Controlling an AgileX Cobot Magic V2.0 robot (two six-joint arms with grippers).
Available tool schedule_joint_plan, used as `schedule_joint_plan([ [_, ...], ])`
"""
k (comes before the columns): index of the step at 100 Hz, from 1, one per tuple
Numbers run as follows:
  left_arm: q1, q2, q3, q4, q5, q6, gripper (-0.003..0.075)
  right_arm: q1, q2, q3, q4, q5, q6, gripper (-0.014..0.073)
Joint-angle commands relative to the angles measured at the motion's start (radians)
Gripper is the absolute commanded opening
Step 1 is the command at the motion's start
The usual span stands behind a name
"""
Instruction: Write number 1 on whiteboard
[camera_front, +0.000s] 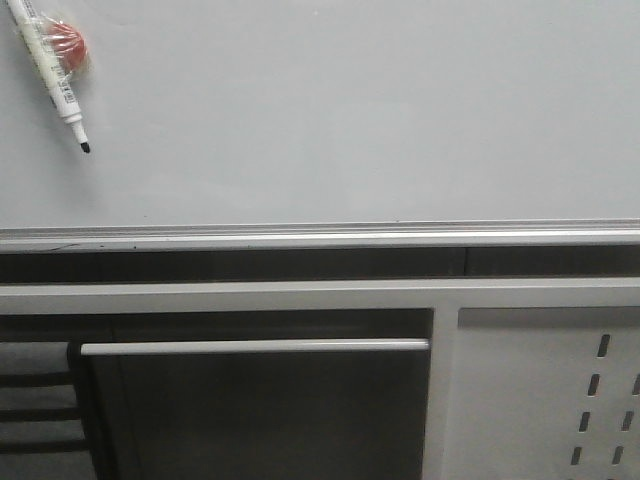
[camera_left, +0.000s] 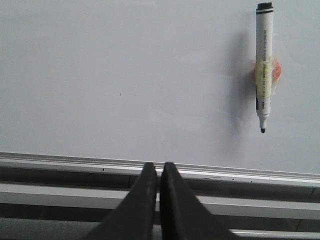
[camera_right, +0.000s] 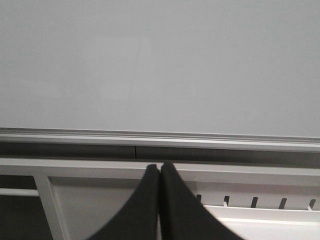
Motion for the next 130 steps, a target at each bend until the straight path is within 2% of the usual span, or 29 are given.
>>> schedule_joint_plan([
  [1, 0.002, -0.020, 0.040, -0.006, -0.068, -0.007, -0.0020, -0.003, -0.019, 0.027, -0.008, -0.074, -0.003, -0.0055],
  [112, 0.002, -0.020, 0.040, -0.006, -0.068, -0.007, -0.0020, -0.003, -0.019, 0.027, -0.008, -0.077, -0.003, -0.0055],
  [130, 0.002, -0.020, 0.040, -0.008, -0.068, -0.007, -0.0020, -0.003, -0.019, 0.027, 0.068, -0.082, -0.003, -0.0055],
])
